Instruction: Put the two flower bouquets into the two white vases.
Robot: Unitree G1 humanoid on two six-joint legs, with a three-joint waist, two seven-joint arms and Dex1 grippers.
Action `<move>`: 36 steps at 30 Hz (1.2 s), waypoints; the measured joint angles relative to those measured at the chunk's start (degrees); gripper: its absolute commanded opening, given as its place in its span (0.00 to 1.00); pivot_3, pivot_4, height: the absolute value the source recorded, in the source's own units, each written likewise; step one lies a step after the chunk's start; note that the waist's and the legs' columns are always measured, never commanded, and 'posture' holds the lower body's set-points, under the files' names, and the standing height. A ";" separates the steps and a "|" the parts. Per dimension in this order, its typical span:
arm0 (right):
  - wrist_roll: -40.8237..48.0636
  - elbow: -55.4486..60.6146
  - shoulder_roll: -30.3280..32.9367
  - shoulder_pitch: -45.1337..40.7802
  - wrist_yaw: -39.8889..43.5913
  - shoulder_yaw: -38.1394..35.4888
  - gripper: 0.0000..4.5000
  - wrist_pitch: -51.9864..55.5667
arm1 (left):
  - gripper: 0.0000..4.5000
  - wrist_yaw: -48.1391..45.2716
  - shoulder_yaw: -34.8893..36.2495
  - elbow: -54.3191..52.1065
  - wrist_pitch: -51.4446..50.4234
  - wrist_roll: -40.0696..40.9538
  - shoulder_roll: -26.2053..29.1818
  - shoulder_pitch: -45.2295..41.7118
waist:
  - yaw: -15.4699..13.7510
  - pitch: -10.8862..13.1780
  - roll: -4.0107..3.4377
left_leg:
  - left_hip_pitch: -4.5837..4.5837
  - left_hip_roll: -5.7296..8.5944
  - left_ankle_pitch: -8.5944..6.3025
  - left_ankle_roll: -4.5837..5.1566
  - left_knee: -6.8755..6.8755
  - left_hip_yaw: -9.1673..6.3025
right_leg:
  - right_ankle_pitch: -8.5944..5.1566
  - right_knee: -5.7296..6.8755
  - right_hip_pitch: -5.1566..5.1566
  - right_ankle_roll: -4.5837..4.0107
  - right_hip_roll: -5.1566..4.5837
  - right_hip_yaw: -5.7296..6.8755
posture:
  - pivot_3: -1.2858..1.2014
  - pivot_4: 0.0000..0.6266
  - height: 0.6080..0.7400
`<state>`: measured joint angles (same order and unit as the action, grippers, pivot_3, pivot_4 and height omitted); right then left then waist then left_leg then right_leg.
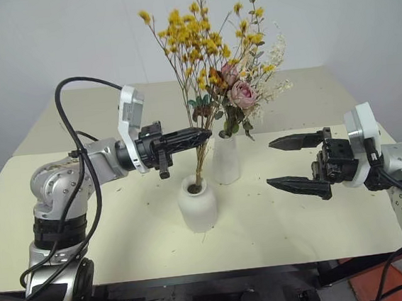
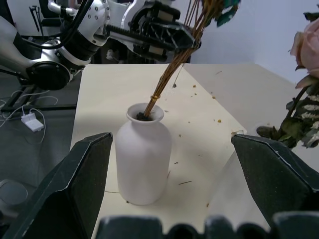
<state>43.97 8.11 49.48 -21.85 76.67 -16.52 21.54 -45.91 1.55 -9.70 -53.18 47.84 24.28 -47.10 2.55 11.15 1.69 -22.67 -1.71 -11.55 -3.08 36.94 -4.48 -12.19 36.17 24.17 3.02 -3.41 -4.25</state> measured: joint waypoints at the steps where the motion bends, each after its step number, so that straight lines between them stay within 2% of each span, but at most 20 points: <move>1: 0.00 0.07 0.00 0.00 -0.14 0.00 1.00 0.00 | 0.01 -0.17 -0.19 0.00 0.46 -0.55 0.00 0.24 | -0.01 0.00 0.00 | 0.00 0.00 0.00 0.00 0.00 0.00 | 0.00 0.00 0.00 0.00 0.00 0.00 | 0.52 0.24 1.00; 21: -1.69 -0.07 0.64 1.25 1.69 0.52 1.00 -0.01 | 0.01 -4.36 -2.98 -0.70 9.72 -7.06 0.17 7.53 | -0.08 0.00 0.00 | 0.01 0.00 0.00 0.00 0.00 0.01 | 0.00 -0.01 -0.01 0.00 0.00 0.00 | 0.52 0.24 1.00; 25: -2.30 -0.32 0.73 1.24 2.06 0.60 1.00 -0.01 | 0.21 -5.29 -2.97 -0.70 10.70 -7.37 0.80 7.70 | -0.06 0.00 0.00 | 0.01 0.00 0.00 0.00 0.00 0.00 | -0.01 -0.02 -0.01 0.01 0.00 0.00 | 0.52 0.24 1.00; 36: -3.38 -1.56 0.72 1.04 2.60 1.14 1.00 -0.04 | 0.98 -8.90 -0.56 -4.24 8.05 -4.00 7.97 13.04 | -0.01 0.00 0.00 | 0.01 -0.02 0.00 0.01 0.00 0.01 | -0.01 -0.02 -0.01 0.01 0.01 0.00 | 0.52 0.24 1.00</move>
<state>40.59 6.55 50.20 -20.81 79.27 -15.38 21.50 -54.81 1.00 -13.94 -45.13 43.84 32.25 -34.06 2.55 11.15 1.69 -22.65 -1.72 -11.55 -3.07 36.93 -4.47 -12.21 36.15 24.16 3.03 -3.40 -4.25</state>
